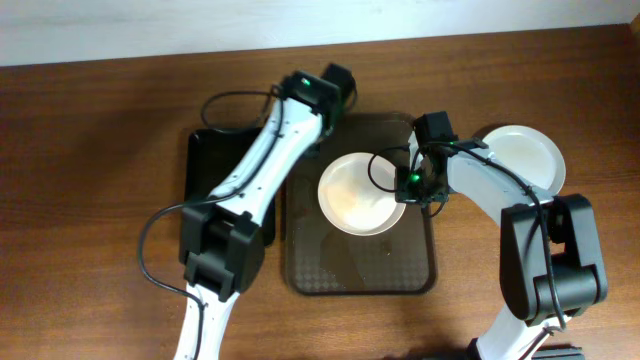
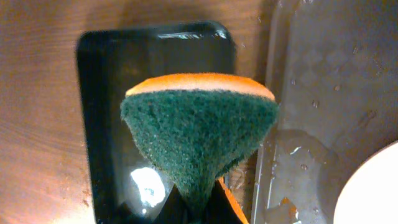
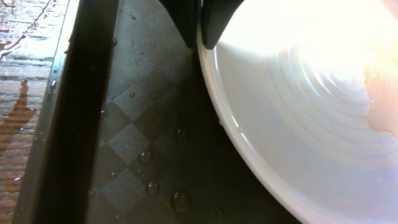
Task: Clean dirty plates on tray and stack at the side
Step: 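Wipe the held plate's surface with the sponge in the left gripper, then return the sponge to the black tray with the left gripper, then carry the wiped plate right and set it on the plate stack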
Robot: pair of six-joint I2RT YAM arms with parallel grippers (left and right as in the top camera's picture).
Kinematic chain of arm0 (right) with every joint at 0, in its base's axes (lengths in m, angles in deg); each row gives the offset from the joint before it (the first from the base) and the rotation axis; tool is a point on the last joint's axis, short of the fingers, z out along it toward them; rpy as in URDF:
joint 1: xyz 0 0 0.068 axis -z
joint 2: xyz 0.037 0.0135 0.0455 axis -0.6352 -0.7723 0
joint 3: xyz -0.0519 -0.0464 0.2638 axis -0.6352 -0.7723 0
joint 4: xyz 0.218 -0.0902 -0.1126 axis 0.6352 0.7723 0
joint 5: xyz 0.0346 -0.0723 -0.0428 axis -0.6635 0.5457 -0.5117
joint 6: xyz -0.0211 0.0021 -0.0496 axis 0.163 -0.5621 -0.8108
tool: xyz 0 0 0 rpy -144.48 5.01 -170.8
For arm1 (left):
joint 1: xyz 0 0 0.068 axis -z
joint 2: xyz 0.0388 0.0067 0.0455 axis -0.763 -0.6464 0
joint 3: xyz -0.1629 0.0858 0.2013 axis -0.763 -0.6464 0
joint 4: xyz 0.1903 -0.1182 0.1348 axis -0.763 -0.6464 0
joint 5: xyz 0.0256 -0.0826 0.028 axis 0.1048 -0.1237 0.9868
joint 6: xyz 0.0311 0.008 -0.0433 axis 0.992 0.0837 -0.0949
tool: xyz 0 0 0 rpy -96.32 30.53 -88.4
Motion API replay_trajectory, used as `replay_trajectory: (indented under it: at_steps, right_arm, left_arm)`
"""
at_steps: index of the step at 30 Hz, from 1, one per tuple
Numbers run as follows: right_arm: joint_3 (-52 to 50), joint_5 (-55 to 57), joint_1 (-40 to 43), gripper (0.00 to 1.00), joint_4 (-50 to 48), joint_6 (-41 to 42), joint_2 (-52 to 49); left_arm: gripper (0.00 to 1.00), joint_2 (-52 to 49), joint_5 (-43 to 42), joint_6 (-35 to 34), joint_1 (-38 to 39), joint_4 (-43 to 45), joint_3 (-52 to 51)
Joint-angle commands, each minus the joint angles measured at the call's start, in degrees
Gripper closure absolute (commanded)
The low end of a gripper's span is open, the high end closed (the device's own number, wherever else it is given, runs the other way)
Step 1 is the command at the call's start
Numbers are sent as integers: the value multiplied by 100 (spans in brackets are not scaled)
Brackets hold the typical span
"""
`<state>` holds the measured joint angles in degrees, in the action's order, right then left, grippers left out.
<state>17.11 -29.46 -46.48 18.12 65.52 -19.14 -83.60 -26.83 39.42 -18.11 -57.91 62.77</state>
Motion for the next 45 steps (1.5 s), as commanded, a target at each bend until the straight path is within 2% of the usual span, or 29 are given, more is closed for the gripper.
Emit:
replay_trajectory:
  at_steps: [1,3,7,10,14,15,16,18,19,21,22,23,24,26,27,28,30,34,38,40,43,45]
  right_arm:
    - [-76,328,39,96,70,-26,-70]
    - [-76,328,39,96,70,-26,-70]
    - [-76,328,39,96,70,-24,-70]
    - [-76,328,37,96,68,-24,-70]
    - [-76,328,39,95,63,-24,-70]
    - [-76,326,37,95,63,-24,-70]
    - [-76,326,37,94,66,-24,-70]
    - [-76,326,37,94,70,-24,-70]
    - [-76,326,37,90,68,-24,-70]
    - [-76,326,37,84,68,-24,-70]
    - [-76,326,37,72,68,-24,-70]
    - [-76,313,37,41,70,-96,-70]
    - [-76,227,33,41,70,-304,-70]
    - [-76,129,33,56,68,-369,-70]
    - [-76,131,33,91,63,-372,-70]
    - [-72,129,33,96,52,-372,-68]
    - [15,129,35,96,114,-372,-33]
    - [387,-210,33,96,428,-376,249]
    - [1222,-485,-74,96,1172,-1078,334]
    - [1665,-461,-203,96,1366,-1143,334]
    - [2262,-461,-520,96,1338,-1141,334]
    - [2433,-424,-887,96,973,-1141,334]
  left_arm:
    - [100,323,-575,37,-400,-612,590]
    - [100,671,-658,153,-610,-1029,599]
    - [100,951,-769,422,-828,-1093,542]
    - [100,951,-767,446,-1049,-870,-214]
    - [100,951,-1462,649,-1613,83,-1703]
    - [88,951,-1738,787,-1744,396,-1989]
    - [66,951,-1862,835,-1808,546,-2105]
    - [62,968,-2020,833,-2015,673,-2192]
    - [60,1047,-2076,841,-2072,667,-2192]
    - [20,1434,-2455,1141,-2107,667,-2192]
    - [0,1687,-2531,1207,-2107,662,-2192]
    - [0,1996,-2575,1255,-2107,651,-2192]
    - [0,2365,-2643,1287,-2107,651,-2192]
    - [0,3071,-2702,1285,-2107,651,-2192]
    - [0,3427,-2699,1285,-2107,654,-2192]
    - [0,3740,-2702,1285,-2107,645,-2192]
    - [0,4207,-2719,1283,-2103,509,-2192]
    - [0,4483,-2717,1283,-2103,232,-2194]
    - [0,4481,-2717,1283,-2103,216,-2194]
    - [0,4483,-2717,1283,-2103,216,-2194]
    - [0,4483,-2717,1283,-2103,216,-2194]
    - [0,4483,-2717,1283,-2103,216,-2194]
